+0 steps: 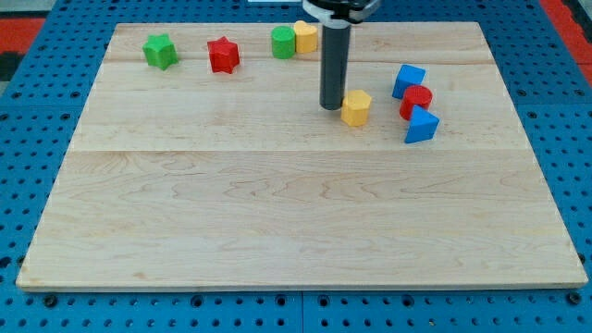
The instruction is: Move yellow heart to the right green circle
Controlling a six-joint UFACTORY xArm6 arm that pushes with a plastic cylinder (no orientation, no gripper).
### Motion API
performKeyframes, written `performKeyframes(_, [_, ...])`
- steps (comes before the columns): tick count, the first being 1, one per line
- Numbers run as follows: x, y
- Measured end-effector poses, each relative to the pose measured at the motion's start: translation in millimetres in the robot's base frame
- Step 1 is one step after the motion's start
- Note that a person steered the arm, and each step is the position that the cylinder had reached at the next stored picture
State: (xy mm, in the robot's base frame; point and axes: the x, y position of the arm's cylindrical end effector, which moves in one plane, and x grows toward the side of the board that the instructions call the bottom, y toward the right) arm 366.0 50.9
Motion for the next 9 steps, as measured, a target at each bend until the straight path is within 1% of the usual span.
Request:
performKeyframes(1, [15.9, 0.3])
performKeyframes(3, [12.1, 18.2])
performKeyframes(4, [-26.6, -17.2])
performKeyframes(5, [-102.4, -0.1])
performKeyframes(6, [-166.6, 34.0])
performKeyframes(7, [-172.4, -9.1])
performKeyframes(8, [-159.9, -77.0])
performKeyframes(9, [-153.6, -87.6])
